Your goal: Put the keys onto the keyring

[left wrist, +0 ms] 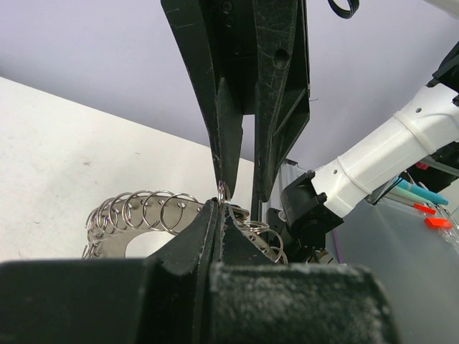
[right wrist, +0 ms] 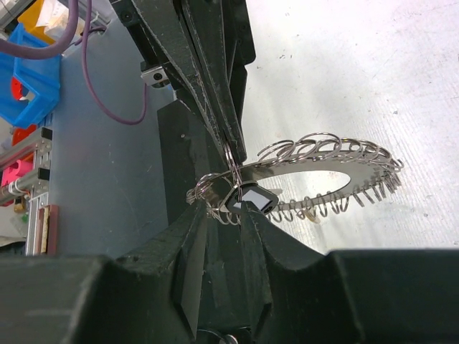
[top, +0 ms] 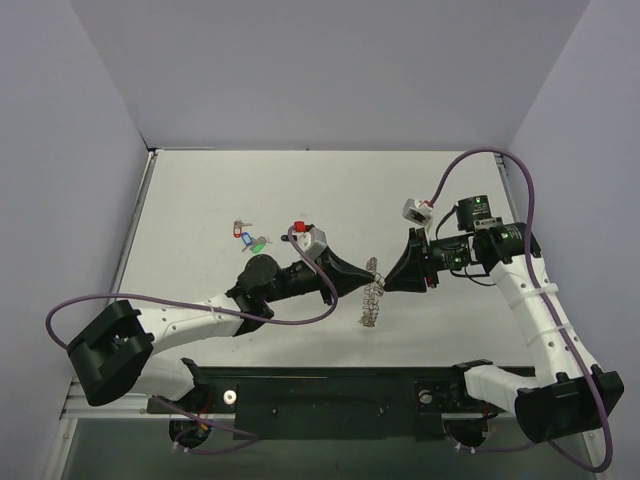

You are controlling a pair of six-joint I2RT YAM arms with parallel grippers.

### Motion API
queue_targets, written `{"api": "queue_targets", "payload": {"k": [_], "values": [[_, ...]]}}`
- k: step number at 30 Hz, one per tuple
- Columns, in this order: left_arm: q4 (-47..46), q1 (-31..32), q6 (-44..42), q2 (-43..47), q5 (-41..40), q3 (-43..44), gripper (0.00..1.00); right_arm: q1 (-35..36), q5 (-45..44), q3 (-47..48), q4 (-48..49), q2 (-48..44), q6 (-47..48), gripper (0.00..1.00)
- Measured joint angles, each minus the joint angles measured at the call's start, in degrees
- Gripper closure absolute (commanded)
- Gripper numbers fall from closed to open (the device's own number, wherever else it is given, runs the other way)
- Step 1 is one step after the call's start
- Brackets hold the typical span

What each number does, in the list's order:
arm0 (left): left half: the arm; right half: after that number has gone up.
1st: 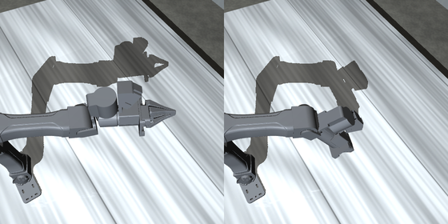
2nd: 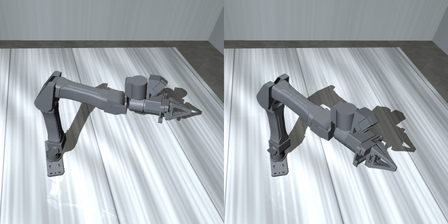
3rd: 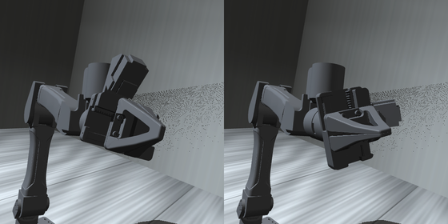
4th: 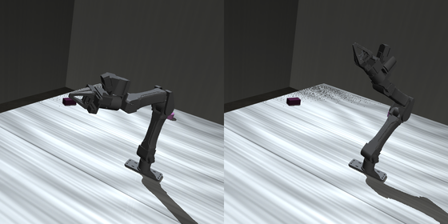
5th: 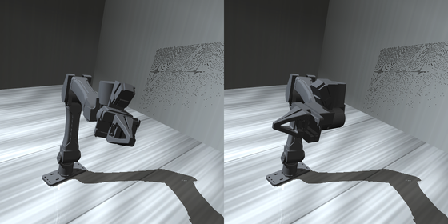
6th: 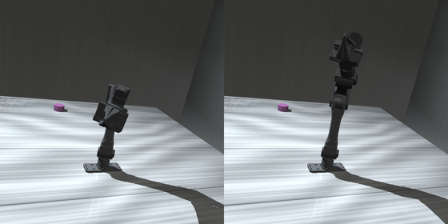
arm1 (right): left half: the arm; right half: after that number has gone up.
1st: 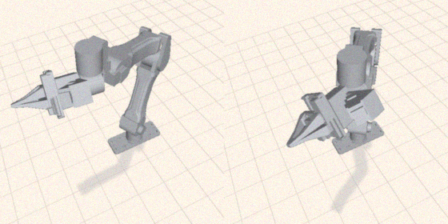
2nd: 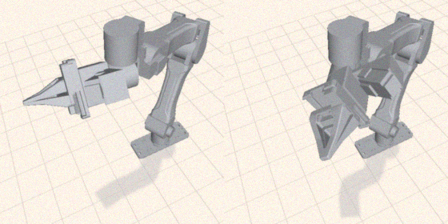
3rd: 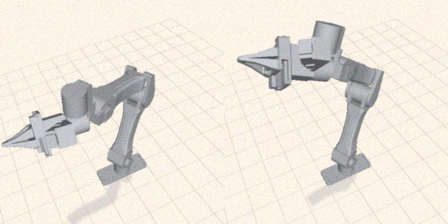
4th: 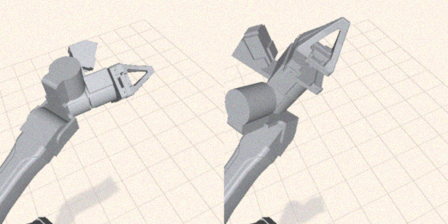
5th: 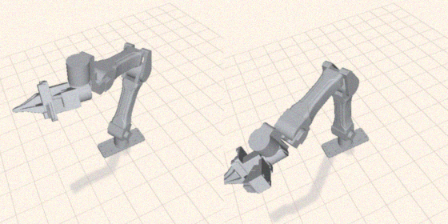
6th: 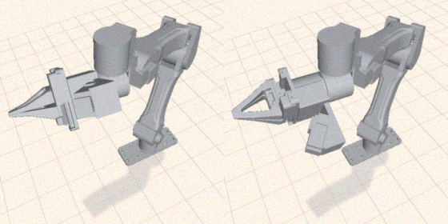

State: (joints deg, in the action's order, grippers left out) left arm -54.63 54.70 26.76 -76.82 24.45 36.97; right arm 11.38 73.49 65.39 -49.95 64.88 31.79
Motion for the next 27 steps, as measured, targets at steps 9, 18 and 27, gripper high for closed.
{"api": "queue_targets", "payload": {"k": [9, 18, 27], "values": [[0.0, 0.1, 0.1, -0.1, 0.1, 0.0, 1.0, 0.3, 0.0, 0.7, -1.1, 0.9, 1.3, 0.82], [0.0, 0.1, 0.1, -0.3, 0.6, 0.0, 1.0, 0.3, 0.0, 1.5, -1.3, 1.7, 1.3, 0.86], [-0.1, 0.3, 0.3, -0.9, 1.2, 0.0, 1.0, 0.3, -0.2, 1.7, -1.3, 2.4, 1.3, 1.0]]}}
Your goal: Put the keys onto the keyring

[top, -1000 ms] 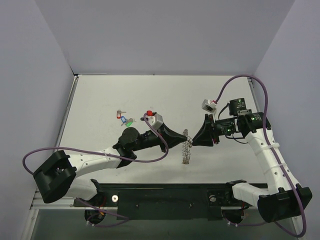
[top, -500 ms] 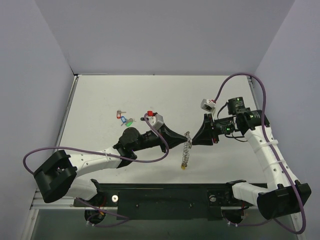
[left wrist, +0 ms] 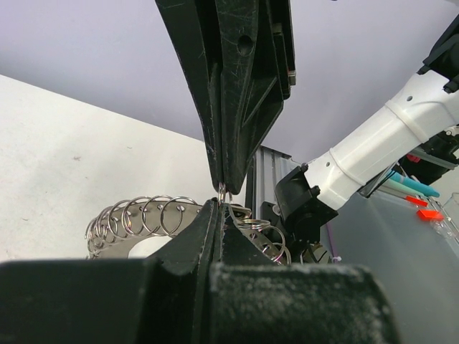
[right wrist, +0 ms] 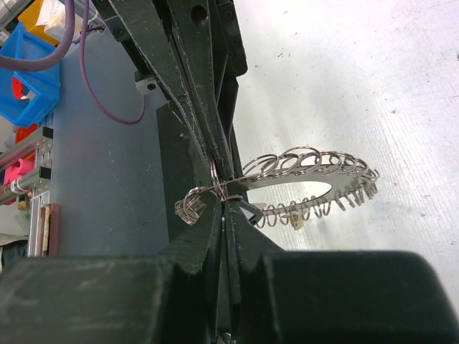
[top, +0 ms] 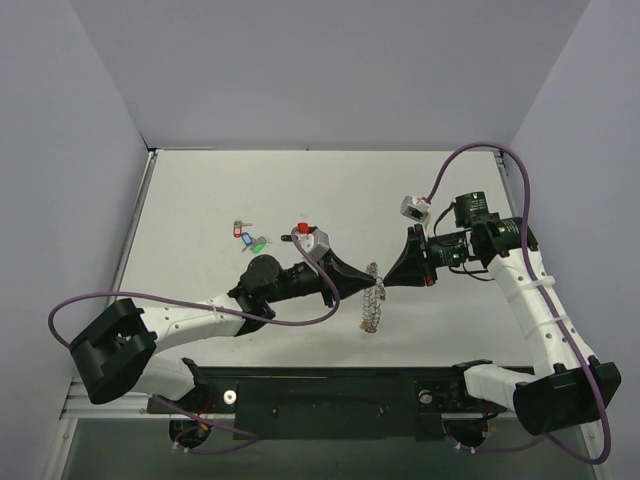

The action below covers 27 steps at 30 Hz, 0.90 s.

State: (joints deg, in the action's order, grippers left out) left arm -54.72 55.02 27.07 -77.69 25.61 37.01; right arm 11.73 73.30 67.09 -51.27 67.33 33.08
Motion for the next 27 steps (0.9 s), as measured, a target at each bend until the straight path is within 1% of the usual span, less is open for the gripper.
{"api": "queue_targets", "payload": {"k": [4, 7, 10, 14, 20, 21, 22, 24, 27], "values": [[-0.4, 0.0, 0.3, 0.0, 0.1, 0.0, 1.0, 0.0, 0.0, 0.0, 0.1, 0.0, -0.3, 1.0], [-1.2, 0.0, 0.3, 0.0, -0.1, 0.0, 1.0, 0.0, -0.3, -0.2, 1.5, -0.2, -3.0, 1.0], [-2.3, 0.0, 0.3, 0.0, -0.8, -0.2, 1.0, 0.0, -1.0, -2.1, 6.3, -1.2, -8.5, 1.0], [-4.3, 0.0, 0.3, 0.1, -1.6, -1.8, 1.0, 0.0, -1.6, -7.0, 14.2, -3.2, -18.6, 1.0], [-7.5, -0.1, -0.2, 0.2, -3.1, -3.0, 1.0, 0.4, -1.7, -9.1, 21.6, -3.3, -28.4, 1.0], [-7.9, -0.1, -0.2, 0.3, -3.2, -3.0, 1.0, 0.4, -1.6, -9.2, 22.4, -3.3, -29.3, 0.99], [-8.7, -0.1, -0.2, 0.3, -3.1, -3.2, 1.0, 0.4, -1.7, -9.2, 23.1, -3.3, -30.0, 0.93], [-9.6, 0.0, -0.2, 0.3, -2.9, -3.3, 1.0, 0.3, -1.9, -9.1, 23.8, -3.3, -30.4, 0.87], [-10.3, 0.0, -0.2, 0.3, -2.3, -3.3, 1.0, -0.3, -1.9, -7.2, 20.9, -3.3, -27.5, 0.81]]}}
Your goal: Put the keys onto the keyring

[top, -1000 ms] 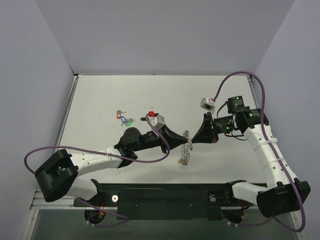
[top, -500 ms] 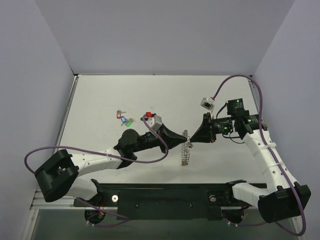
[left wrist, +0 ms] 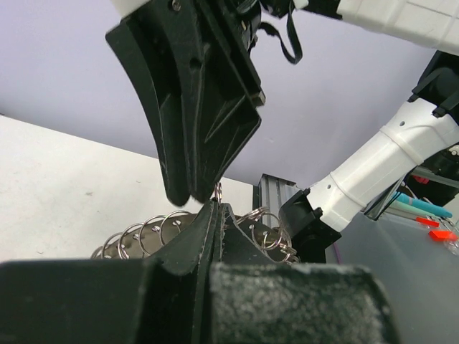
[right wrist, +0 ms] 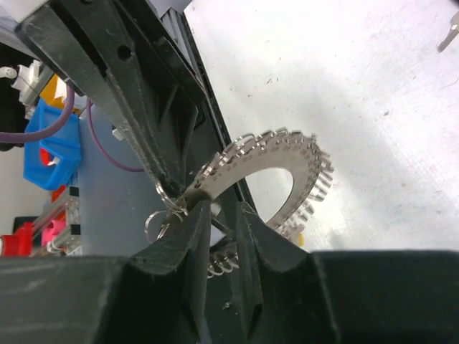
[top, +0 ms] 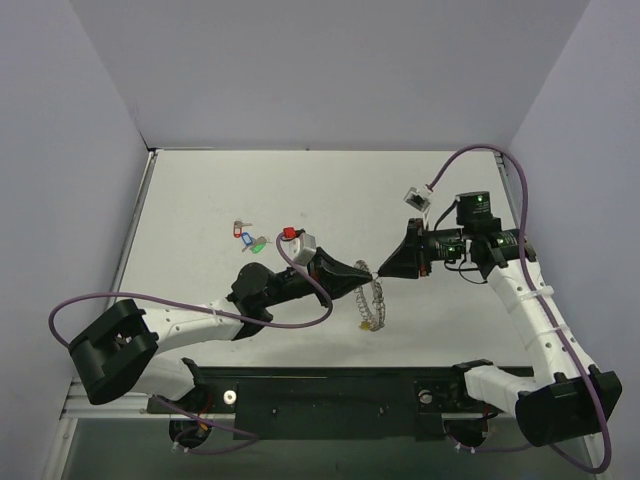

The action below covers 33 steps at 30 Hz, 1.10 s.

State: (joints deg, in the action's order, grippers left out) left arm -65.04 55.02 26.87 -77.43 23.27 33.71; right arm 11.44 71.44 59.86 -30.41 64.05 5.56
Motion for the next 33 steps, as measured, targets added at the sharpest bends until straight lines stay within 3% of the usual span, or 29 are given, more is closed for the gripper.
{"api": "queue_targets", "payload": {"k": [6, 10, 15, 20, 33], "values": [[0.0, -0.1, 0.0, 0.2, 1.4, -0.2, 1.0, -1.0, 0.2, 5.7, -6.8, -0.1, 9.1, 0.61], [0.0, -0.3, 0.0, 0.6, 2.0, -0.2, 1.0, -1.0, 0.3, 9.0, -15.7, -0.1, 22.5, 0.56], [0.0, -0.4, 0.1, 0.6, 2.9, -0.2, 1.0, 0.1, 0.6, 9.8, -26.1, -0.1, 38.6, 0.56], [-0.6, -0.4, 1.0, 0.6, 4.0, -0.2, 1.0, 2.3, 0.2, 11.4, -32.4, 0.8, 47.8, 0.58], [-2.1, -0.3, 1.6, -0.9, 4.5, -0.1, 1.0, 3.3, -0.1, 15.8, -36.8, 4.9, 54.7, 0.6]]}}
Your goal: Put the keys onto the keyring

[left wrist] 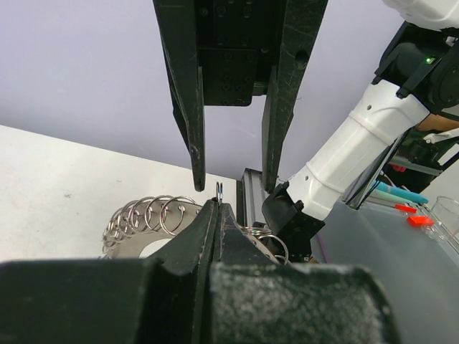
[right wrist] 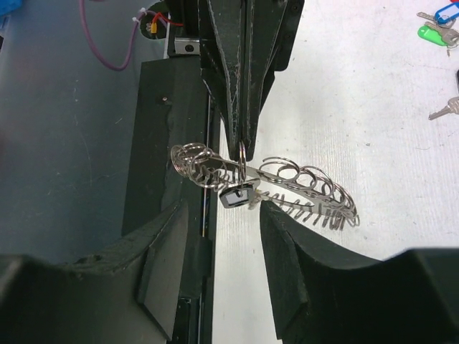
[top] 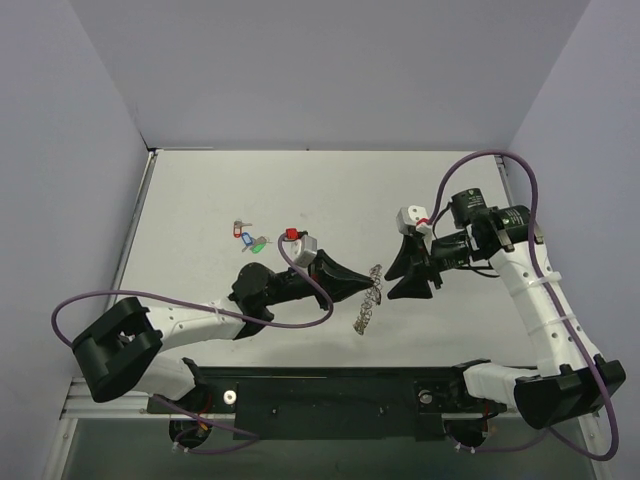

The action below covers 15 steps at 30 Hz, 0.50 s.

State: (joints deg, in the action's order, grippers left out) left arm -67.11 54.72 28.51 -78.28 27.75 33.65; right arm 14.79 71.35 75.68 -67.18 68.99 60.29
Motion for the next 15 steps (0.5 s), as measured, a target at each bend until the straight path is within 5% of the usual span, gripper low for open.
{"api": "queue_targets", "payload": {"k": [15], "values": [[-1.7, 0.7, 1.3, -2.1, 0.0, 0.3, 1.0, 1.4, -0.5, 0.9, -0.8, 2.2, 0.7, 0.63]]}}
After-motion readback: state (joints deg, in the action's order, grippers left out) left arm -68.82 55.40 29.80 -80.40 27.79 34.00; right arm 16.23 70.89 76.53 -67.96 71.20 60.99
